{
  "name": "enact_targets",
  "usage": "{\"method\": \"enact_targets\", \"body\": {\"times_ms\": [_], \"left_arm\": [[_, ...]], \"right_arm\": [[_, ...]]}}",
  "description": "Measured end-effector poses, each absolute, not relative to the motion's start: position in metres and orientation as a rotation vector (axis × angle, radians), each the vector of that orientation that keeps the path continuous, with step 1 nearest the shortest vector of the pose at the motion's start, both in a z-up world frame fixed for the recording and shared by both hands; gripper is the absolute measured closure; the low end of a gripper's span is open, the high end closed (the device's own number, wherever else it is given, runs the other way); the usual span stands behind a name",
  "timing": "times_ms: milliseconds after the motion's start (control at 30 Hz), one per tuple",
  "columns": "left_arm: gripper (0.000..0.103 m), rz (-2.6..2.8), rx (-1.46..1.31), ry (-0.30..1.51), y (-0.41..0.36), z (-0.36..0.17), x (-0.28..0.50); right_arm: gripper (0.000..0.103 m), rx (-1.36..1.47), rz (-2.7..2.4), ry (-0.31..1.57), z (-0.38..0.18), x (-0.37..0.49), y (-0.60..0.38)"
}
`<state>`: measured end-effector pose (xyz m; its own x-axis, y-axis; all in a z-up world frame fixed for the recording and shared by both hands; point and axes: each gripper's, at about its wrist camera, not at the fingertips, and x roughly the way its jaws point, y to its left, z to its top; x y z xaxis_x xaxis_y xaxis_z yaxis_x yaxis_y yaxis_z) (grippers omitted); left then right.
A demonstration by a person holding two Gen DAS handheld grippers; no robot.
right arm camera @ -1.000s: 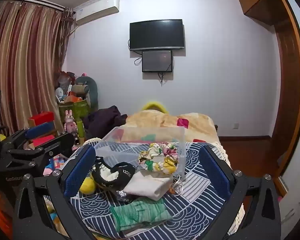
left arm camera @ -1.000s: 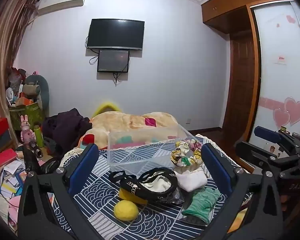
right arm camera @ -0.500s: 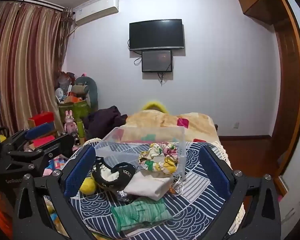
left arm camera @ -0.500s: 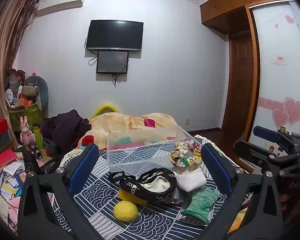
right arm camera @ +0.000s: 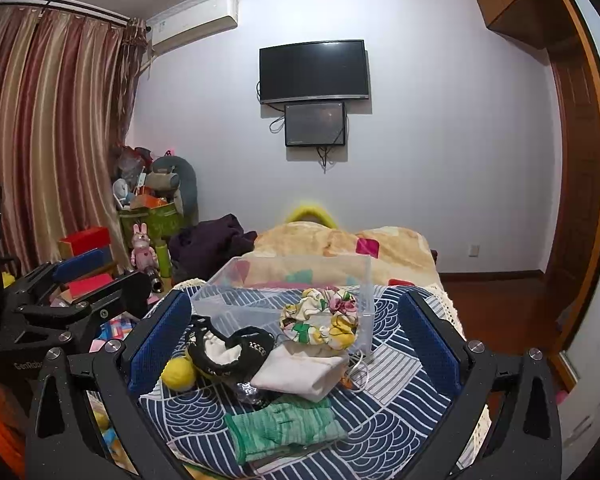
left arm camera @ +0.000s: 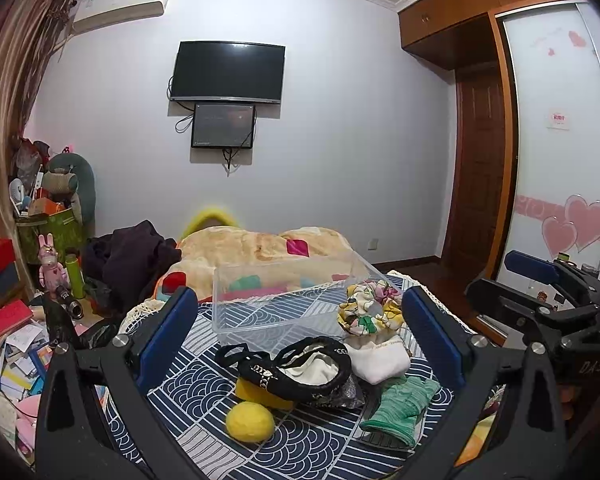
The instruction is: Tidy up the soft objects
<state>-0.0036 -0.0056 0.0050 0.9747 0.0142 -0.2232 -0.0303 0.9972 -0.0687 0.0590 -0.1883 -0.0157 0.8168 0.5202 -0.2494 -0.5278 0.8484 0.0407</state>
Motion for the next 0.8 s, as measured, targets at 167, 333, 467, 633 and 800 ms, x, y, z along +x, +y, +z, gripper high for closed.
{"method": "enact_targets", "body": {"times_ms": [167,333,467,633,800], "left_arm": [[0.000,0.023,-0.070,0.224,-0.0064,0.0048,-0.0033],[0.000,0.022,-0.071,0.223,-0.0068,0.0046,-0.0045],[0.000,0.019,-0.070,0.221,-0.0078,0.0055,-0.0058],[0.000,0.023,-0.061,0.216,-0.0089,0.0058,-0.0065],[0.000,0.021,-0.058,0.216,-0.0098,0.0052,-0.0069]], "right_arm": [[0.000,-0.029,0.560,0.254,-0.0153,0.0577,-0.1885],[0.000,-0.028,0.560,0.254,-0.0154,0.0580,-0.1888],[0.000,-0.028,0.562,0.251,-0.0138,0.0563,-0.1888],[0.000,-0.026,0.563,0.249,-0.0123,0.0556,-0.1888],[0.000,-0.023,0.567,0.246,-0.0107,0.0545,-0.1896]]}}
